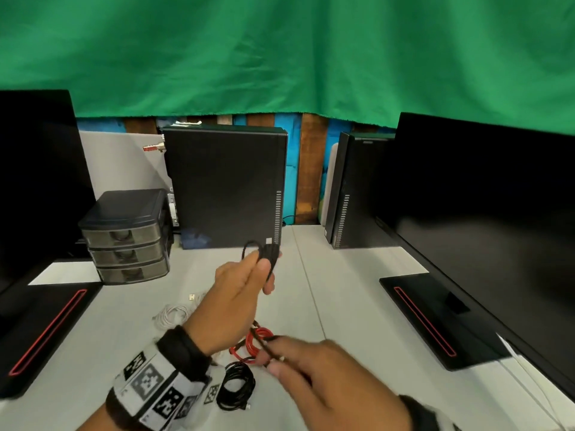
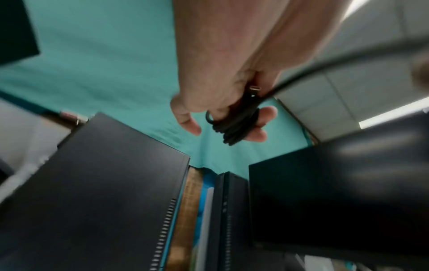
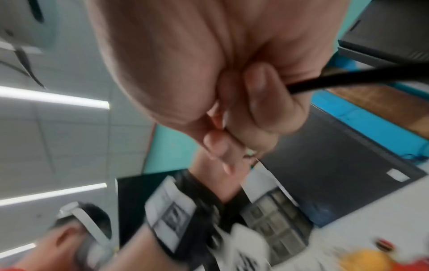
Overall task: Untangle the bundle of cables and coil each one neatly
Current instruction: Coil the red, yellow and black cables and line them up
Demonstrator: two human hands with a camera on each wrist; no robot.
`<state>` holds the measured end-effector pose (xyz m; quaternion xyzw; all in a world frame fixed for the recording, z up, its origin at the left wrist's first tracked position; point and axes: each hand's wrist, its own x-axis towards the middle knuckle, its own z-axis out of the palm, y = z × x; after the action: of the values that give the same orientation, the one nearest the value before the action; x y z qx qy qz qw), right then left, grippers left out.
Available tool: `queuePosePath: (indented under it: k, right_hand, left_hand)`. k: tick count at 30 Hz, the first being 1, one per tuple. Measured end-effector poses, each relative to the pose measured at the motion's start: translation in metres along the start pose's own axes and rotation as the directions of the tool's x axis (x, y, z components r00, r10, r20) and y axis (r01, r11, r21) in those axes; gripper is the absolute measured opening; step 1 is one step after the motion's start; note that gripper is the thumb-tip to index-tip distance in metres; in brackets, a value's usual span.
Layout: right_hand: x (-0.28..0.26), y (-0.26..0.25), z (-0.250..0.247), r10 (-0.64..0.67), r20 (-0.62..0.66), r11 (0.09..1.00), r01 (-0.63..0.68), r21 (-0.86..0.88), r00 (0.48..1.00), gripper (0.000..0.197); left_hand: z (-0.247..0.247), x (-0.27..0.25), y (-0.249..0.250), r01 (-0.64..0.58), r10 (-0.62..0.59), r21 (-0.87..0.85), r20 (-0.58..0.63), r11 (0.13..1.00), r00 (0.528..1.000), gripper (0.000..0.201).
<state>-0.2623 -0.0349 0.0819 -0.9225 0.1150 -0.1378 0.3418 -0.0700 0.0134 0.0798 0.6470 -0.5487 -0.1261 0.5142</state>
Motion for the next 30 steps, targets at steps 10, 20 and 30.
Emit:
queuePosePath:
  k: [10, 20, 30]
  right_hand:
    - [0.005, 0.033, -0.059, -0.009, -0.575, 0.968, 0.153, 0.201, 0.818, 0.019]
    - [0.008, 0.031, 0.034, 0.067, -0.014, 0.993, -0.068, -0.095, 0.998, 0.036]
    - [-0.012, -0.026, -0.035, -0.058, -0.176, 0.997, 0.066, 0.044, 0.983, 0.020]
  left_hand:
    - [0.014, -0.020, 0.040, 0.233, 0.109, -0.612, 0.468, 0.756, 0.877, 0.051]
    - [-0.013, 0.000, 0.038, 0.056, -0.101, -0.646, -0.033, 0.761, 0.994, 0.041]
    - [0.002, -0.007, 0.010, -0.013, 0.003, 0.050, 0.191, 0.999, 0.982, 0.054]
